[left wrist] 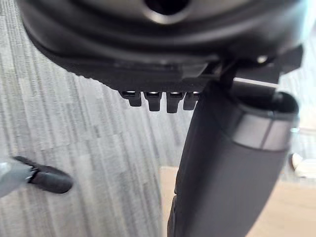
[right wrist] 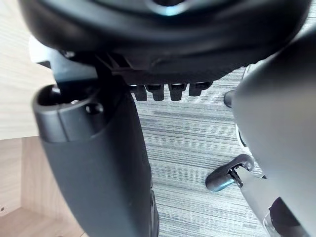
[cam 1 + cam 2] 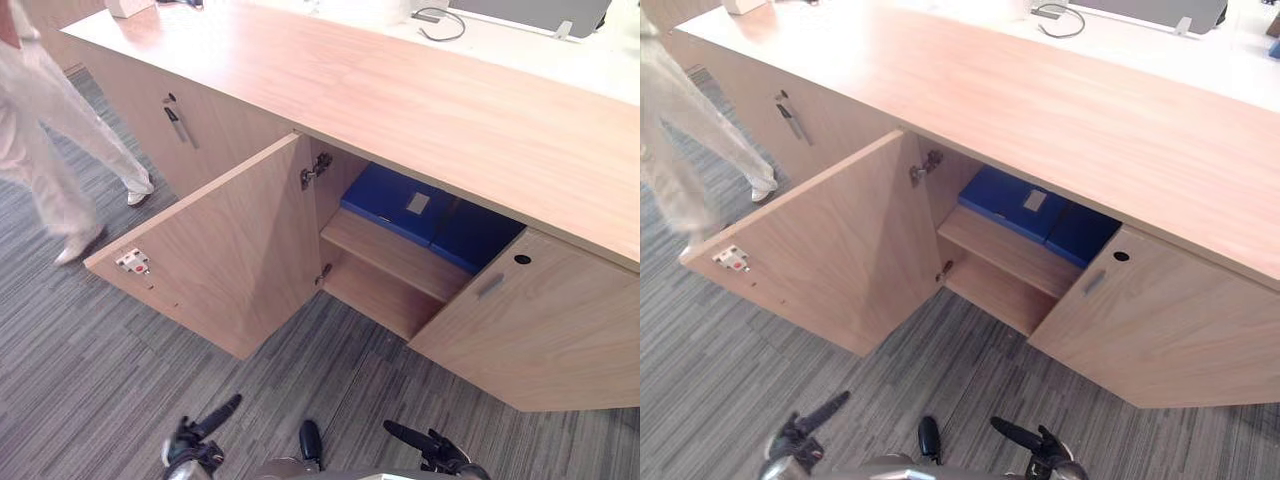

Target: Walk over to the cabinet, pick up the folder, carry it to the office cabinet, place the folder inside the office cabinet, then close the office cabinet door

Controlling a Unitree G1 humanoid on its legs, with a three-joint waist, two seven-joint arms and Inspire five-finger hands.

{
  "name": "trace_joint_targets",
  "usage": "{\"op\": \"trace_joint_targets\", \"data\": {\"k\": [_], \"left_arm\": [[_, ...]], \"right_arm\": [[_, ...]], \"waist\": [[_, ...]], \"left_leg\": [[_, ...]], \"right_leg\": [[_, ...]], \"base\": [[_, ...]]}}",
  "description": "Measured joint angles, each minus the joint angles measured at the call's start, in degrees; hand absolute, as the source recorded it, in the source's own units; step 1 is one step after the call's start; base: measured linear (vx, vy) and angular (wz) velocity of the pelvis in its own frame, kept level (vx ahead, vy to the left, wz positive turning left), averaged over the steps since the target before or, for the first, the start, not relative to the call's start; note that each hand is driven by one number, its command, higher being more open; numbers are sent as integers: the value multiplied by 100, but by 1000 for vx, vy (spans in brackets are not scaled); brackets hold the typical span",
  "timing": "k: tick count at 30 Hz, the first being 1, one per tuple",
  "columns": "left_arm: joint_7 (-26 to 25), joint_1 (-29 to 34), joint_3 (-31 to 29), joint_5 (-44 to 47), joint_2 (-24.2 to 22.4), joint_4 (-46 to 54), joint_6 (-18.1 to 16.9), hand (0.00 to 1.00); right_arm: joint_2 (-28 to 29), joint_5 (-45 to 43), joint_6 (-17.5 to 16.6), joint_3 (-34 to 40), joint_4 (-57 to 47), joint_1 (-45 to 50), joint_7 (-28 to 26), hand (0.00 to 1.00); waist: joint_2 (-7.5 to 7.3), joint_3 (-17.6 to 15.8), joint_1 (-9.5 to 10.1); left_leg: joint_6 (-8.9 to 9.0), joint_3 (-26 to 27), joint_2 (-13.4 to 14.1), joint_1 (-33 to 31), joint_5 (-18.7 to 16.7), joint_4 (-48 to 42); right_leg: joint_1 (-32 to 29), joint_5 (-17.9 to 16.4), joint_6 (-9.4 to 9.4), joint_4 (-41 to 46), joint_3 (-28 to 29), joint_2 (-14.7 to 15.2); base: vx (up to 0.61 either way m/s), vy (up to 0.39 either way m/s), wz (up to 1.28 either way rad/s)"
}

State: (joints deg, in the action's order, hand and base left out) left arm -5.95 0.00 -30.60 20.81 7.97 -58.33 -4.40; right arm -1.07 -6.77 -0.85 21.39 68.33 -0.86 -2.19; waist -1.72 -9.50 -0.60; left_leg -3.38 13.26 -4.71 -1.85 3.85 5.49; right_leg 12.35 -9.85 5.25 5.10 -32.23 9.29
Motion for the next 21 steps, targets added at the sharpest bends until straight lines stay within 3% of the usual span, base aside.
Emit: {"op": "trace_joint_targets", "data": {"k": [4, 7, 12, 15, 16, 18, 19, 20, 21], "left_arm": [[-45, -367, -920, 390, 860, -8, 80, 100], [-29, -586, -1277, 562, 1499, -48, 119, 100], [120, -817, -1340, 517, 1973, -213, 200, 100], [284, -836, -1227, -25, 2015, -214, 269, 100], [294, -844, -1037, -219, 2039, -214, 279, 100], [257, -963, -648, -445, 2131, -213, 290, 100], [240, -1062, -320, -604, 2218, -206, 308, 100], [259, -1093, -95, -708, 2272, -175, 319, 100], [270, -1128, 375, -881, 2307, -89, 327, 100]], "right_arm": [[20, 5, 13, 261, 1, 22, -44, 100], [10, 7, 35, 551, 3, 108, -96, 100], [10, 3, 85, 820, 2, 182, -180, 100], [-9, -4, 88, 902, -15, 265, -246, 100], [-50, -8, 76, 900, -20, 293, -263, 100], [-63, -8, 78, 897, -60, 301, -284, 100], [-65, -8, 78, 897, -120, 350, -283, 100], [-72, -9, 75, 897, -133, 387, -283, 100], [-119, -27, 85, 939, -103, 461, -281, 100]], "waist": [[7, 1, 14], [30, 24, 31], [73, 114, 82], [187, 235, 175], [313, 297, 186], [371, 326, 192], [345, 341, 219], [290, 361, 228], [281, 472, 191]], "left_leg": [[62, 44, 104, 44, -68, -1], [70, 68, 140, 128, -133, -6], [72, 100, 201, 191, -141, -40], [71, 140, 450, 328, -140, -47], [68, 88, 646, 340, -138, -53], [72, 15, 864, 369, -135, -57], [158, 7, 885, 361, -118, -61], [270, 3, 842, 359, -138, -63], [549, -75, 819, 352, -263, -56]], "right_leg": [[5, 106, -160, -28, 107, -99], [59, 166, -248, -28, 169, -134], [73, 286, -320, 0, 341, -178], [0, 510, -361, 318, 512, -340], [-232, 355, -381, 669, 592, -373], [-286, -94, -305, -19, 556, -535], [-335, 125, -348, -752, 550, -530], [-406, 555, -366, -973, 554, -463], [-523, 679, -66, -864, 582, -331]], "base": [[23, -31, -9], [34, -16, -5], [65, -31, -5], [69, -67, -17], [78, -90, -16], [6, -185, -1], [-67, -203, 13], [-79, -129, 39], [-30, -93, 32]]}}
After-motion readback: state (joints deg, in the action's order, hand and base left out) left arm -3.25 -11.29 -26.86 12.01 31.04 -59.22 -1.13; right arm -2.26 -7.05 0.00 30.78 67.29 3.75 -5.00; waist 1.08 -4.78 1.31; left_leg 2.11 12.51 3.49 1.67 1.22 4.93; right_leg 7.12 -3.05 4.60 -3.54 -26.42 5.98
